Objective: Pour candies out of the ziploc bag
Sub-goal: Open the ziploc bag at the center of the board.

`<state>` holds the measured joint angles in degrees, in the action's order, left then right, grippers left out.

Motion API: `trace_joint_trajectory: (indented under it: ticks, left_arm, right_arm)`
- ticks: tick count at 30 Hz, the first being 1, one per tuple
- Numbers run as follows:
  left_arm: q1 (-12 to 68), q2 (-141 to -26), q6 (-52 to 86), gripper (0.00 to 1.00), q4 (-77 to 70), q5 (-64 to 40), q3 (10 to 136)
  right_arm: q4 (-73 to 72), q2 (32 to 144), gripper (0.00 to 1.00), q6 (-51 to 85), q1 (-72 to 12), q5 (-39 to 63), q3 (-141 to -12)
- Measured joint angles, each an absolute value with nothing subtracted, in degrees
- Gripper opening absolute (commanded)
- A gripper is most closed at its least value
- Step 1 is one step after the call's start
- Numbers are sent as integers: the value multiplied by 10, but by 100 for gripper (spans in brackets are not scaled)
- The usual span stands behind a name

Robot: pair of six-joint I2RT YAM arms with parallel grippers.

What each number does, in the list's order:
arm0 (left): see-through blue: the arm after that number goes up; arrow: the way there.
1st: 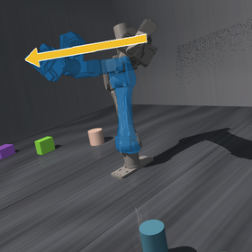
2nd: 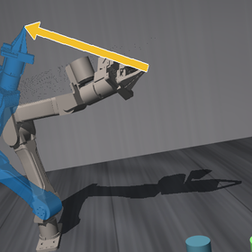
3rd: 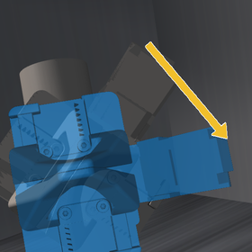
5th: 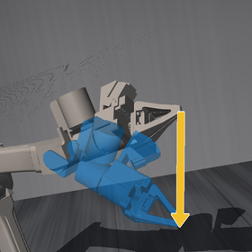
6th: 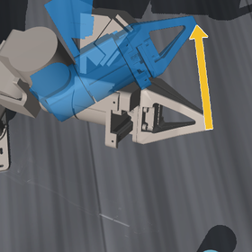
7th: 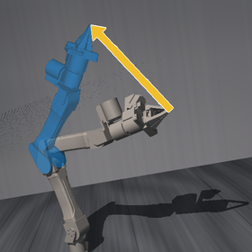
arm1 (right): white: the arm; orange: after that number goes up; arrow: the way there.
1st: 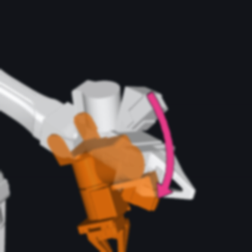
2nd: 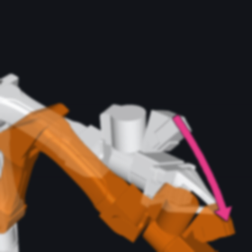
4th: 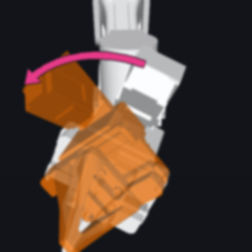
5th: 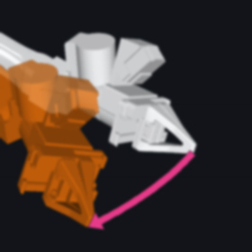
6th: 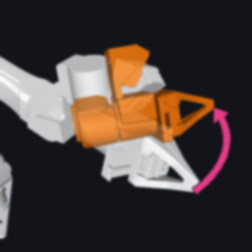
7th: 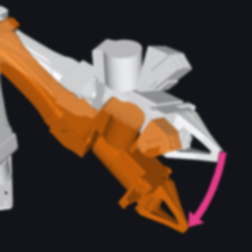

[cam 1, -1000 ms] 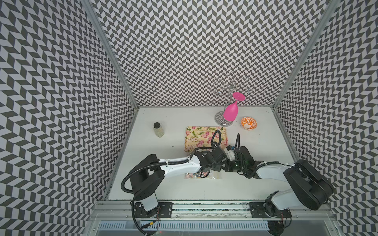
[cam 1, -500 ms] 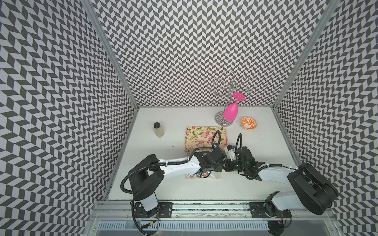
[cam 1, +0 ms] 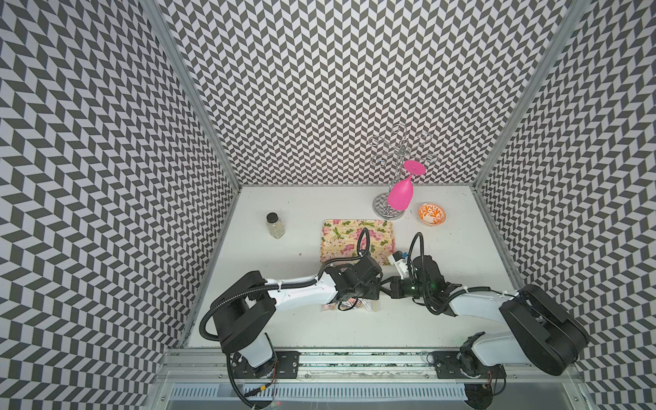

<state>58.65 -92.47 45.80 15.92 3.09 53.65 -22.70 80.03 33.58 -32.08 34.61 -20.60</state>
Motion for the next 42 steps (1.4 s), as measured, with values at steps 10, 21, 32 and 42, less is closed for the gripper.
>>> trace_joint_trajectory:
  ticks: [10,21,32,42]
  left_arm:
    - [585,-914,459,59,115,1,509]
    - [585,-918,460,54,91,-25,505]
    - [589,-929,458,54,92,-26,503]
    - [596,-938,456,51,99,-24,503]
  right_arm:
    - [-226,799,0,337,-321,345,-206]
    - [-219,799,0,337,-321,342,-206]
    - [-208,798,0,336,-321,333,-206]
    - [-211,786,0,336,-321,344,-211]
